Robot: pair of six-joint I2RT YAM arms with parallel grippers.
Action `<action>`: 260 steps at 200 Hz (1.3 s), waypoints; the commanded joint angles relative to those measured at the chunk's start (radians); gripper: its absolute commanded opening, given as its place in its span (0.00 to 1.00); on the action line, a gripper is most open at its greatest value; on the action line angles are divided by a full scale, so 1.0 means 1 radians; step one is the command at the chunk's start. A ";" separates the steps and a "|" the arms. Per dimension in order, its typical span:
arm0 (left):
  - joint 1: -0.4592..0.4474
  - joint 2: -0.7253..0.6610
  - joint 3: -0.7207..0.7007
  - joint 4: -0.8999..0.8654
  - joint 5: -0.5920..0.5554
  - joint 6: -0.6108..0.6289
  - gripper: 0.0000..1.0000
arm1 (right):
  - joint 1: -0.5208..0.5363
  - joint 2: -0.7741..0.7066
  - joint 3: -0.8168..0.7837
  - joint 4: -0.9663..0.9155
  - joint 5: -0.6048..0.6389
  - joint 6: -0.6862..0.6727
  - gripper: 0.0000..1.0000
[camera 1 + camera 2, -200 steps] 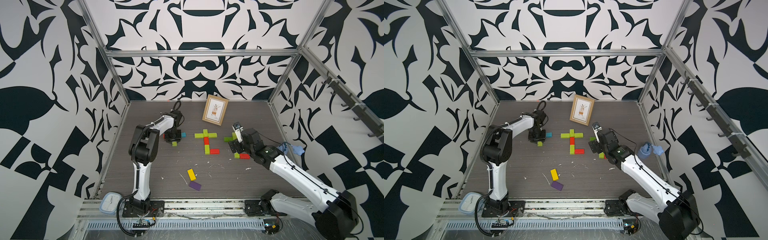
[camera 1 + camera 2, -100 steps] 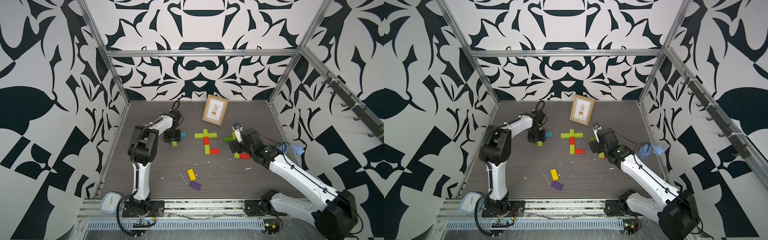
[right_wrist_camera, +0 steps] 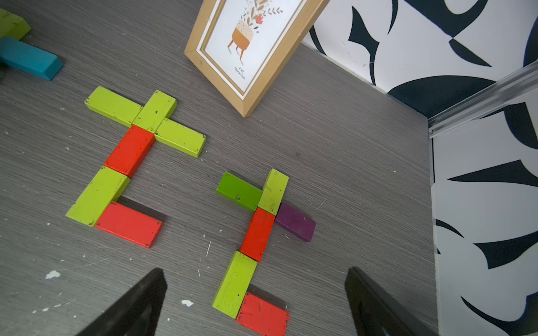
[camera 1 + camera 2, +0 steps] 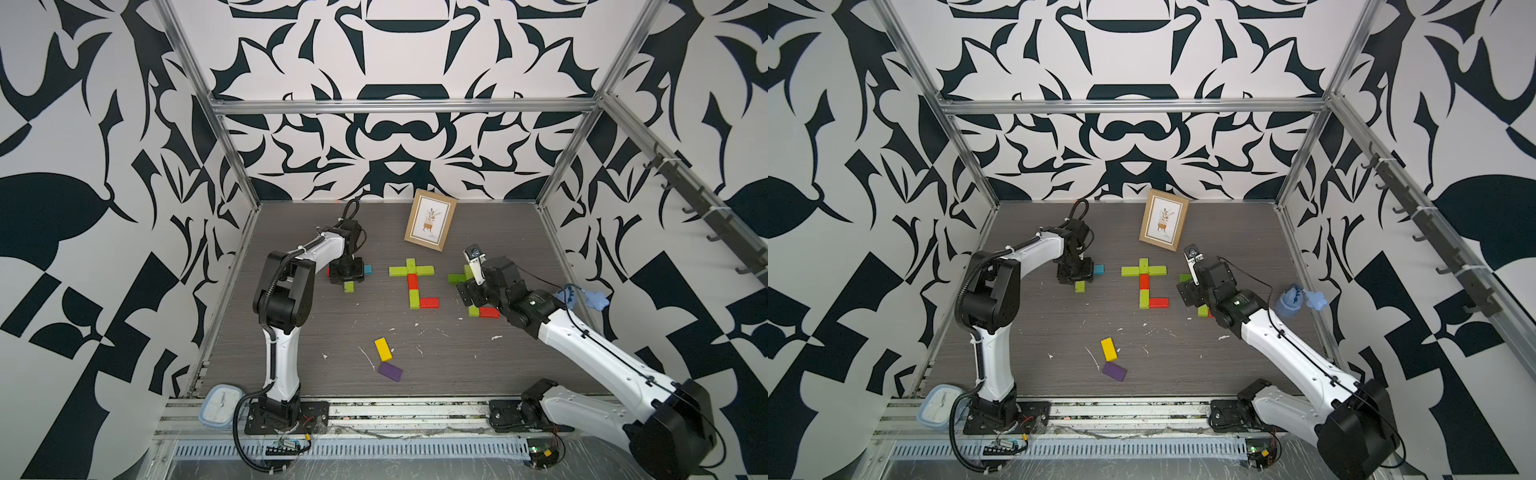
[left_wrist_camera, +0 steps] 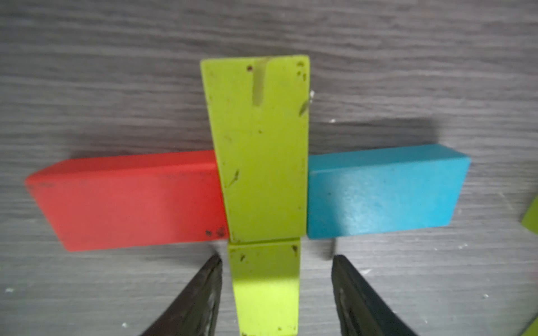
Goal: Assemble the letter t with building blocks
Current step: Adjust the building block at the center of the board.
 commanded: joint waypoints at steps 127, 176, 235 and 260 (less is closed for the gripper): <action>0.002 -0.019 0.005 -0.012 0.050 -0.017 0.58 | 0.006 -0.004 0.024 0.020 0.017 0.000 0.99; 0.005 -0.015 0.007 -0.015 0.051 -0.023 0.56 | 0.005 -0.003 0.024 0.018 0.020 0.000 0.99; 0.013 -0.021 -0.001 -0.016 0.054 -0.032 0.56 | 0.006 0.000 0.025 0.016 0.018 0.000 0.99; 0.016 -0.021 -0.001 -0.016 0.059 -0.032 0.55 | 0.007 0.003 0.025 0.017 0.017 0.001 0.99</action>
